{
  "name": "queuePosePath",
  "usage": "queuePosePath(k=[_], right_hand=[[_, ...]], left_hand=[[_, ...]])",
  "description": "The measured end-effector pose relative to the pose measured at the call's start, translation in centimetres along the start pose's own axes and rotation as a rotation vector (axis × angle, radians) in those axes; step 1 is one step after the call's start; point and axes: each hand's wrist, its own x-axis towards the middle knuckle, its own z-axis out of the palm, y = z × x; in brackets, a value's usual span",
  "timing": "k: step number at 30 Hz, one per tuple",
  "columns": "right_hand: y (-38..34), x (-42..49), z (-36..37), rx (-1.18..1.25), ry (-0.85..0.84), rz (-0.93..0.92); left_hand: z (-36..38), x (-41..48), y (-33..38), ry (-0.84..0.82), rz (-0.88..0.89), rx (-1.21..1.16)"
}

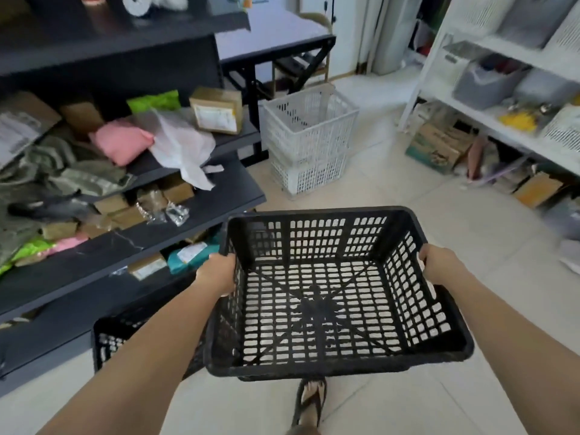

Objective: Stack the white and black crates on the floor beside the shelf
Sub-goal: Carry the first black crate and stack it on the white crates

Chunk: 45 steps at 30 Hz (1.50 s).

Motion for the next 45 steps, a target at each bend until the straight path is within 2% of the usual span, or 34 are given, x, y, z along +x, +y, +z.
queuePosePath(k=[11, 21, 30, 37, 45], right_hand=[[6.0, 18.8, -13.8, 0.014, 0.008, 0.038], [6.3, 41.1, -24.7, 0.04, 0.041, -0.14], [-2.4, 61.2, -34.9, -0.07, 0.125, -0.322], [-12.3, 75.5, -40.7, -0.067, 0.097, -0.32], [-22.2, 90.0, -45.0, -0.057, 0.073, -0.423]], left_hand=[[-14.0, 13.3, 13.3, -0.005, 0.015, 0.005], [-27.5, 26.6, 22.6, -0.004, -0.162, -0.132], [-37.7, 41.0, 23.1, -0.026, -0.251, -0.212], [-45.3, 54.8, 19.9, 0.027, -0.309, -0.278], [-50.2, 67.9, 17.0, 0.107, -0.408, -0.343]])
